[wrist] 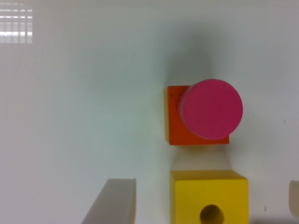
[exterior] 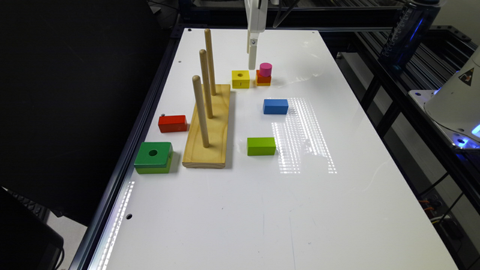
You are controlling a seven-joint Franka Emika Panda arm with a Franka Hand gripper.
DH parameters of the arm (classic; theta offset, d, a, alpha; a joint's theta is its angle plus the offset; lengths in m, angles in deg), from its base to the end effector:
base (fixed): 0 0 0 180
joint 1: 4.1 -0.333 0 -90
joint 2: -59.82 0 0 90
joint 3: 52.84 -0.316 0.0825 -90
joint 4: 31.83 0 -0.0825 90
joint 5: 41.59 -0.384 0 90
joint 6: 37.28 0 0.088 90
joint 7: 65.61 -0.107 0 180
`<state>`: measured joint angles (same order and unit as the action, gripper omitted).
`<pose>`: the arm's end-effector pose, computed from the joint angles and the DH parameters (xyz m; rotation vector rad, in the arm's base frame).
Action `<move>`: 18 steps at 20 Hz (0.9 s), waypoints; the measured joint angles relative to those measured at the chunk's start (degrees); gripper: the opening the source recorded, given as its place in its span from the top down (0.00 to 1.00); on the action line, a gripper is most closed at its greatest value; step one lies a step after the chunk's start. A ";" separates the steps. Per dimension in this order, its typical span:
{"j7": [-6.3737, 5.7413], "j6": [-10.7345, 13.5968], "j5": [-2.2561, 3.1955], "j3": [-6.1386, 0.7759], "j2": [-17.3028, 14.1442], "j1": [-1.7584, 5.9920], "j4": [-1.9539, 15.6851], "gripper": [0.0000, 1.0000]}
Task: Pick up yellow block.
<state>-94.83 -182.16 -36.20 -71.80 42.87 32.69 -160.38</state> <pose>0.5194 -0.1646 0.2423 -2.8804 1.1472 -0.0066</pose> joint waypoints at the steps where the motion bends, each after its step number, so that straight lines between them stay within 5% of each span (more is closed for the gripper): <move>1: 0.00 0.00 0.00 0.00 0.00 0.00 0.00 0.00; 15: -0.19 -0.31 0.06 -0.12 -1.18 -0.36 1.42 0.00; 17: -0.61 -1.86 0.82 -0.02 -2.84 -0.35 1.42 0.00; 18: -1.30 -3.04 1.73 0.01 -4.06 -0.31 1.47 0.00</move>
<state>-96.13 -185.20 -34.46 -71.79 38.82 32.38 -158.91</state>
